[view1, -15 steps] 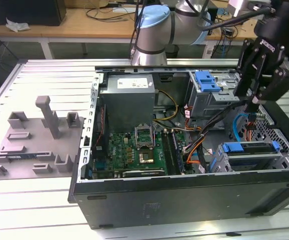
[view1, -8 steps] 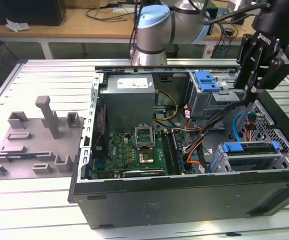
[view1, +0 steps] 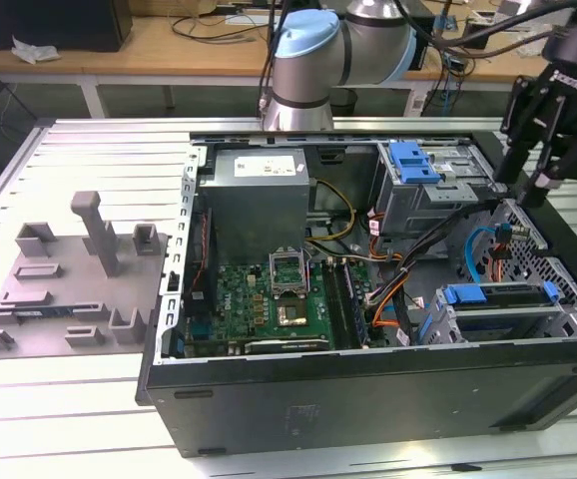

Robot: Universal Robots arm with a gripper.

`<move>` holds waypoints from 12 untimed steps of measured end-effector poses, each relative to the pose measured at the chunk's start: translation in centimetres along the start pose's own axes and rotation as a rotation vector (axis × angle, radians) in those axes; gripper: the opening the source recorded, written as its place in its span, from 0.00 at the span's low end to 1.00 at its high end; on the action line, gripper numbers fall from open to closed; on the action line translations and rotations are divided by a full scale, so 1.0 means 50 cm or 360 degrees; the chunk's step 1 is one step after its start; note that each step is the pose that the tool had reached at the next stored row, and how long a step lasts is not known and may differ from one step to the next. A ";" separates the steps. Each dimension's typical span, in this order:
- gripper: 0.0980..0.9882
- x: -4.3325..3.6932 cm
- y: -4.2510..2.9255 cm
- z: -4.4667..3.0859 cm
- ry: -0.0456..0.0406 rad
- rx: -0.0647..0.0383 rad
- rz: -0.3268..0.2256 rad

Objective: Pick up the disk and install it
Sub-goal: 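Insert the first disk wire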

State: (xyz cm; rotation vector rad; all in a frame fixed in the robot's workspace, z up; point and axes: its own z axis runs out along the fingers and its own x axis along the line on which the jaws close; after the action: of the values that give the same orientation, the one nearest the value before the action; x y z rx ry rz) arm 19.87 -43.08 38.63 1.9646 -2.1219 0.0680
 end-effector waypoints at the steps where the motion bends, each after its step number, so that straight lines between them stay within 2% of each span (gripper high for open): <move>1: 0.52 0.000 -0.006 0.000 0.0018 -0.0002 0.0002; 2: 0.52 -0.001 -0.012 0.000 0.0027 -0.0003 0.0010; 5: 0.52 -0.003 -0.015 0.004 0.0030 -0.0004 0.0055; 6: 0.52 -0.003 -0.015 0.005 0.0030 0.0000 0.0084; 7: 0.52 -0.003 -0.015 0.006 0.0038 0.0006 0.0103; 8: 0.52 -0.003 -0.015 0.006 0.0049 0.0012 0.0111; 11: 0.52 -0.003 -0.015 0.006 0.0107 0.0038 0.0140; 12: 0.52 -0.003 -0.015 0.006 0.0121 0.0045 0.0148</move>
State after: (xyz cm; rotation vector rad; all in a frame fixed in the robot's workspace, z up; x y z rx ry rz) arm 20.59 -43.08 38.18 1.8471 -2.1736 0.1875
